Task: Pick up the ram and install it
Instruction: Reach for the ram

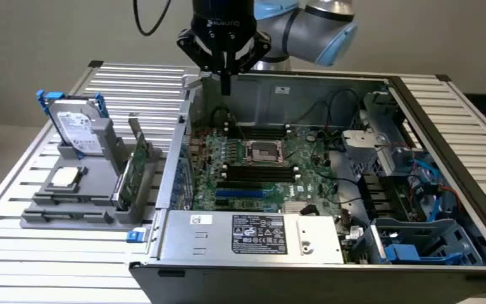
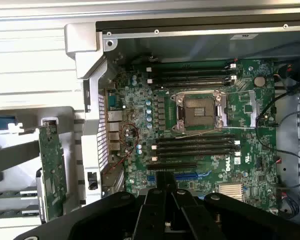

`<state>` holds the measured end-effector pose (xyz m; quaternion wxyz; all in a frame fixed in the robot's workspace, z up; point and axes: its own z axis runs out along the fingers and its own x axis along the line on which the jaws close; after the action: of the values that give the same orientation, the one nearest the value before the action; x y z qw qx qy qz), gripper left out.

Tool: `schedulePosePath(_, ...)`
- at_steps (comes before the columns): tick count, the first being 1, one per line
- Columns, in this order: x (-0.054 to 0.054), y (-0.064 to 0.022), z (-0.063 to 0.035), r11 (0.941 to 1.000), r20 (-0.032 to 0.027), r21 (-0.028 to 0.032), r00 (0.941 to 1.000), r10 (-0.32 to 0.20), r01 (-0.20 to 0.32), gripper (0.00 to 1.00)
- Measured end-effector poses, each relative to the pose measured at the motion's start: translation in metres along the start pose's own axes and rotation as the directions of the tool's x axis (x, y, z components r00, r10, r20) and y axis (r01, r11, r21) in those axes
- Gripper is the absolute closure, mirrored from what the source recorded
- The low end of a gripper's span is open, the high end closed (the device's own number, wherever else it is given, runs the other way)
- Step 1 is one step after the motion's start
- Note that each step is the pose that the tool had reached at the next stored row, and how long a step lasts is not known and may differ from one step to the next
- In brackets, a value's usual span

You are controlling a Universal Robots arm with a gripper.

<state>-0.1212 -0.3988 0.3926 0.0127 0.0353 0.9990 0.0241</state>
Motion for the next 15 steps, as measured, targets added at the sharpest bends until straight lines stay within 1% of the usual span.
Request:
schedulePosePath(13,0.0000,0.0000,0.0000,1.0000,0.0006,-0.0001,1.0000,0.000,0.000,0.89)
schedulePosePath(14,0.0003,0.0000,0.0000,1.0000,0.0007,-0.0002,1.0000,0.000,0.000,0.89)
schedulePosePath(15,0.0031,-0.0003,-0.0002,1.0000,0.0004,0.0002,1.0000,0.000,0.000,0.89)
